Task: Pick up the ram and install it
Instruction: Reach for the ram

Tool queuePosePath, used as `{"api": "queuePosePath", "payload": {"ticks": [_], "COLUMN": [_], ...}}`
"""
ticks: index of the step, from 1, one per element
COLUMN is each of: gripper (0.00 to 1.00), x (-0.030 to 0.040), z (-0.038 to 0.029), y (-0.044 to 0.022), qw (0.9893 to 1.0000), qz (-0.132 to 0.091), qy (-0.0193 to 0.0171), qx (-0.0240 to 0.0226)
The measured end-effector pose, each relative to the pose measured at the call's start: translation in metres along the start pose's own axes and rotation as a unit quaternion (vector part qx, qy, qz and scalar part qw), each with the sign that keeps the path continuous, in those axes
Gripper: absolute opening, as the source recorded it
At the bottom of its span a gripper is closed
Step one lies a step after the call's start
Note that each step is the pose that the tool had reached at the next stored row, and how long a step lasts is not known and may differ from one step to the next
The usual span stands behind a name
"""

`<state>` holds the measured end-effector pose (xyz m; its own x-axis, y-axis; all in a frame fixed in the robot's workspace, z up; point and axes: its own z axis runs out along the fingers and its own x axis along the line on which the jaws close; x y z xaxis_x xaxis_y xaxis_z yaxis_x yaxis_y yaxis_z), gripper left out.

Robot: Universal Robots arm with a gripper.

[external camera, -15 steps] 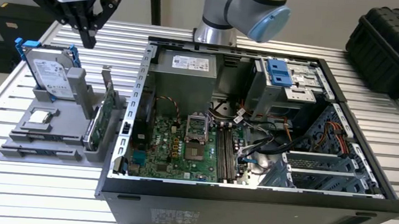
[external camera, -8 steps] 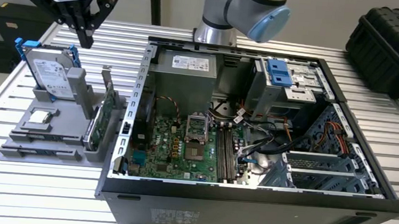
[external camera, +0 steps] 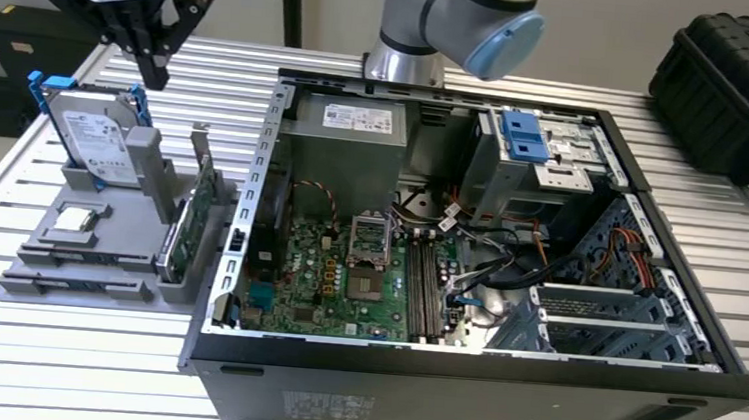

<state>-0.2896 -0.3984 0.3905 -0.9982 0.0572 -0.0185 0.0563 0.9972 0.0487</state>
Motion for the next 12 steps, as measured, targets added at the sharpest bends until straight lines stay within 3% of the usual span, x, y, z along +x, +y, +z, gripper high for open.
{"api": "queuePosePath", "payload": {"ticks": [12], "gripper": [0.00], "x": [0.0227], "z": [-0.0001], "y": [-0.0013], "qw": [1.0000], "qz": [0.000], "qy": [0.0000], "qx": [0.0000]}}
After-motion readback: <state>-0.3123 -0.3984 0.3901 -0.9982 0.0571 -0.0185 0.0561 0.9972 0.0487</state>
